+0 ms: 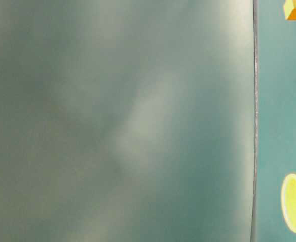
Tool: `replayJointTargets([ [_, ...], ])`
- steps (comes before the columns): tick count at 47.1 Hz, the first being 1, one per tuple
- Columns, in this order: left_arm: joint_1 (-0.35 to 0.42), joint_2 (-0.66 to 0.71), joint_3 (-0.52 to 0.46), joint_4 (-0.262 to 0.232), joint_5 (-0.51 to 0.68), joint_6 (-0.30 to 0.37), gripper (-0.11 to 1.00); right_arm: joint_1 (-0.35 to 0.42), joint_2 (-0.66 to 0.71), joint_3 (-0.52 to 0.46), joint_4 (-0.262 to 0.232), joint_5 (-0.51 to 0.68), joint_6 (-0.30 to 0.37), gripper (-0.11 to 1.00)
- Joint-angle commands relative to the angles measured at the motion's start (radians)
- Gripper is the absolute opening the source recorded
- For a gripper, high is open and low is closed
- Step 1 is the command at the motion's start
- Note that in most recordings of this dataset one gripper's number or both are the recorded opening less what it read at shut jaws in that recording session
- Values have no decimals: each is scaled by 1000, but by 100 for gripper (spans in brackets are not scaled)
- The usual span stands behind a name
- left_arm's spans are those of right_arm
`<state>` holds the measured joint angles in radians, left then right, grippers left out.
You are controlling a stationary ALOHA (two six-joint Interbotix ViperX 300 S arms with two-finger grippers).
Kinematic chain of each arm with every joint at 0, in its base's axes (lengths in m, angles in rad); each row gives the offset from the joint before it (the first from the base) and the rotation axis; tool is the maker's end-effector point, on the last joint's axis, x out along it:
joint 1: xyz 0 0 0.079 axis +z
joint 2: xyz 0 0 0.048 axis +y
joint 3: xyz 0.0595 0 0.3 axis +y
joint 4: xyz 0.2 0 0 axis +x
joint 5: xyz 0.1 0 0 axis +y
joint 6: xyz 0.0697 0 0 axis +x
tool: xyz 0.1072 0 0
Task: Lift the orange block with right arm.
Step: 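Open the right gripper and start moving toward the orange cube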
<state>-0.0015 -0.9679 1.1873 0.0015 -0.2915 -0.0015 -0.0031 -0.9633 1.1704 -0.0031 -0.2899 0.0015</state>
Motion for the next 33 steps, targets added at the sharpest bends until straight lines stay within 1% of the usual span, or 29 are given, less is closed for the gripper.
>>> replayJointTargets([
  [1, -2, 9, -35, 5, 43, 0, -1, -5, 9, -21, 6, -5, 14, 0],
  [5, 0, 6, -40, 5, 81, -2, 0, -21, 20, -44, 20, 49, 25, 0],
  [12, 0, 0, -46, 5, 95, -2, 0, -60, 48, -91, 49, 201, 63, 0],
  [16, 0, 0, -46, 5, 100, -2, 0, -83, 58, -107, 51, 258, 92, 0],
  [20, 0, 2, -48, 5, 101, -2, 0, -110, 67, -124, 51, 287, 126, 0],
  [25, 0, 2, -46, 5, 103, -2, 0, -137, 75, -137, 51, 296, 152, 0],
  [33, 0, 2, -46, 5, 103, -2, 0, -155, 84, -152, 51, 296, 161, 1],
])
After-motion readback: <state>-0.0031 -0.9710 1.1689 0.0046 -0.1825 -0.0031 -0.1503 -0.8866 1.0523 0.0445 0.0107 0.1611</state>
